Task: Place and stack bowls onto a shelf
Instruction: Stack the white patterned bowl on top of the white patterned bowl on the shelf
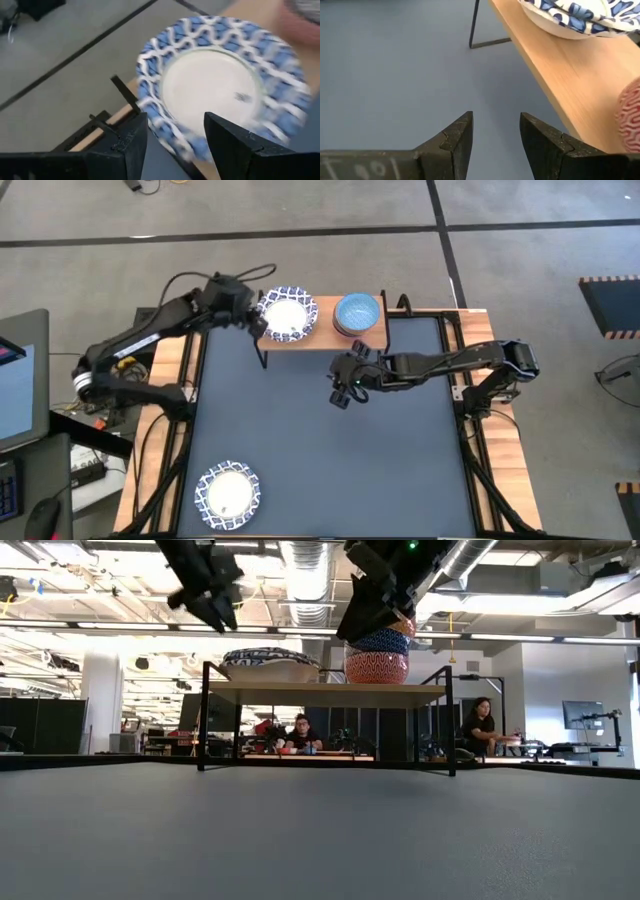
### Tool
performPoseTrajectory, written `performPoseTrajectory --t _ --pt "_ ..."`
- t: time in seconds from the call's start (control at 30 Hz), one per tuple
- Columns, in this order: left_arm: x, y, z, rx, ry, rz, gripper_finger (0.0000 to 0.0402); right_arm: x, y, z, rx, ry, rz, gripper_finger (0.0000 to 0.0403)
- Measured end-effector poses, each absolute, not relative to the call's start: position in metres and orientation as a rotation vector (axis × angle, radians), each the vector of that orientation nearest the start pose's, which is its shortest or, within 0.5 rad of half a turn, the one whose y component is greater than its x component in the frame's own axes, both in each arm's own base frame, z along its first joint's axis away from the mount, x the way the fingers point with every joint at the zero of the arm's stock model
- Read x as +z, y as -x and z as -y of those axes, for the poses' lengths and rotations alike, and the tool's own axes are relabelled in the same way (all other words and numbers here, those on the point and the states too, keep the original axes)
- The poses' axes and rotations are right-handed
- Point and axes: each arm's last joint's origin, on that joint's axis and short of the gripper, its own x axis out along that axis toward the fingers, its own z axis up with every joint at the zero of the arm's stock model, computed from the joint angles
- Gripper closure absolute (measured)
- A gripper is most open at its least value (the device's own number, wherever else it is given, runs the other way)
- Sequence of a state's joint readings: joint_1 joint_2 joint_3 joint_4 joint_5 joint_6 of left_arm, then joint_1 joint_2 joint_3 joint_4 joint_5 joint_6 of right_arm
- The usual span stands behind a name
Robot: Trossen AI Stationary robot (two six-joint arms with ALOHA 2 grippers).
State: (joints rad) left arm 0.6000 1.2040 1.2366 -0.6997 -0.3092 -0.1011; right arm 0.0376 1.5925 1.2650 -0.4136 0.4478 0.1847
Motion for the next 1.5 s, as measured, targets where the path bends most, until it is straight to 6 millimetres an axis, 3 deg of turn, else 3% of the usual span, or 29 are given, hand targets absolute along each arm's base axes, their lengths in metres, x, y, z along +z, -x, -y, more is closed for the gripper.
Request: performPoseTrajectory --t 0.1,0.2,0.37,0.5,0.83,1.03,1.27,1.5 --pt "0.368 -0.186 -0.117 0.862 0.175 -0.634 0.0222 0.272 -0.347 0.0 -0.451 -0.004 -0.651 0.0216" --pt "0.364 -0.18 -0.089 0.786 0.162 -0.618 0.0222 0.266 -0.348 0.0 -0.455 -0.032 -0.619 0.0216" --pt "0.336 -0.173 -0.05 0.646 0.193 -0.643 0.0222 0.26 -0.351 -0.002 -0.392 -0.106 -0.545 0.0216" --pt "0.311 -0.169 -0.028 0.563 0.223 -0.692 0.0222 0.266 -0.356 -0.005 -0.311 -0.168 -0.472 0.0216" --pt "0.263 -0.166 0.008 0.403 0.268 -0.843 0.0222 0.271 -0.36 -0.007 -0.232 -0.244 -0.405 0.0216" --pt "0.248 -0.162 0.026 0.303 0.362 -0.91 0.0222 0.25 -0.379 -0.01 -0.183 -0.327 -0.406 0.0216" --pt "0.246 -0.159 0.049 0.207 0.449 -0.956 0.0222 0.204 -0.403 -0.024 -0.064 -0.391 -0.532 0.0216" --pt "0.237 -0.158 0.077 0.175 0.527 -1.031 0.0222 0.176 -0.429 -0.037 0.023 -0.405 -0.533 0.0216"
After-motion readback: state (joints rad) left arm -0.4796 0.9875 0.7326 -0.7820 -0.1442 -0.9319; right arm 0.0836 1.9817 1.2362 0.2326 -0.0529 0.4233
